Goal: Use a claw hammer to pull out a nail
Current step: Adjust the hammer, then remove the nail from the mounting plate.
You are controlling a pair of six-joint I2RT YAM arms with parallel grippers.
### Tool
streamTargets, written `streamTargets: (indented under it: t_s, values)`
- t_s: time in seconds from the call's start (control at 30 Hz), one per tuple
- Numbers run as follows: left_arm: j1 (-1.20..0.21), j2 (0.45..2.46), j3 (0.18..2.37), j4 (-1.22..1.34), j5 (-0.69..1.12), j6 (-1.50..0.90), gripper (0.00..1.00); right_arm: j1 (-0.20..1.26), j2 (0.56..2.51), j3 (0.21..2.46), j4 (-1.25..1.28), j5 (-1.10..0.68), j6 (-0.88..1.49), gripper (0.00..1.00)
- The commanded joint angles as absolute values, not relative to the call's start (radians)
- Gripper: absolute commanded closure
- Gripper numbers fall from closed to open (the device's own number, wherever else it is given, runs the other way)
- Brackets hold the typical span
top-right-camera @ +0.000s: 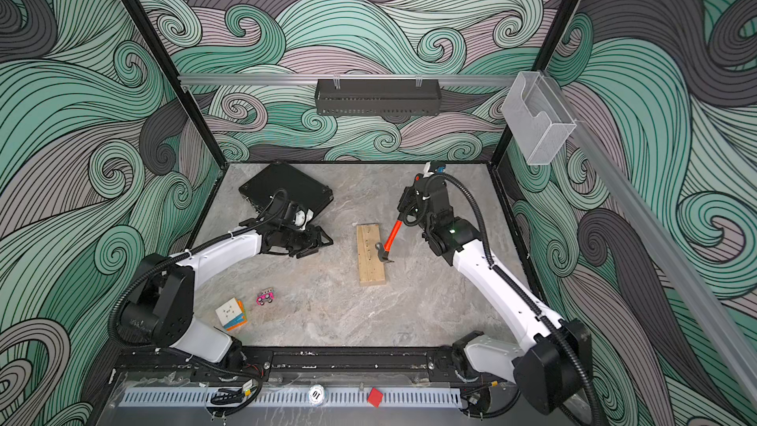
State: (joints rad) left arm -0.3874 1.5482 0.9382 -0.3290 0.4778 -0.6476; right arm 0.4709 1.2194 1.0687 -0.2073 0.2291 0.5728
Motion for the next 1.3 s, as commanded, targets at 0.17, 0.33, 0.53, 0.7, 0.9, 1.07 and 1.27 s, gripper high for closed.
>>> streamTargets:
  t_s: [0.17,0.33,0.53,0.7,0.9,1.07,1.27]
  values:
    - [-0.403,1.606,0.945,-0.287,0.52,-0.645,0.39,0.469,1.196,1.087,-0.165,0.248,0.595,1.0]
    - [-0.411,1.626,0.951,-0.276,0.529,-0.646,0.41,0.47,1.203,1.089,-0.168,0.251,0.596,1.0]
    - [-0.416,1.637,0.959,-0.279,0.54,-0.636,0.42,0.469,1.211,1.095,-0.169,0.25,0.597,1.0]
    - [-0.422,1.643,0.963,-0.279,0.552,-0.628,0.43,0.469,1.217,1.094,-0.145,0.229,0.58,1.0]
    - [-0.435,1.661,0.988,-0.273,0.573,-0.616,0.44,0.47,1.228,1.08,-0.047,0.167,0.549,0.99]
    - [-0.48,1.71,1.04,-0.273,0.578,-0.61,0.44,0.469,1.262,1.103,-0.017,0.175,0.54,1.0]
    - [-0.518,1.793,1.123,-0.271,0.571,-0.609,0.48,0.471,1.297,1.099,0.097,0.191,0.519,1.0]
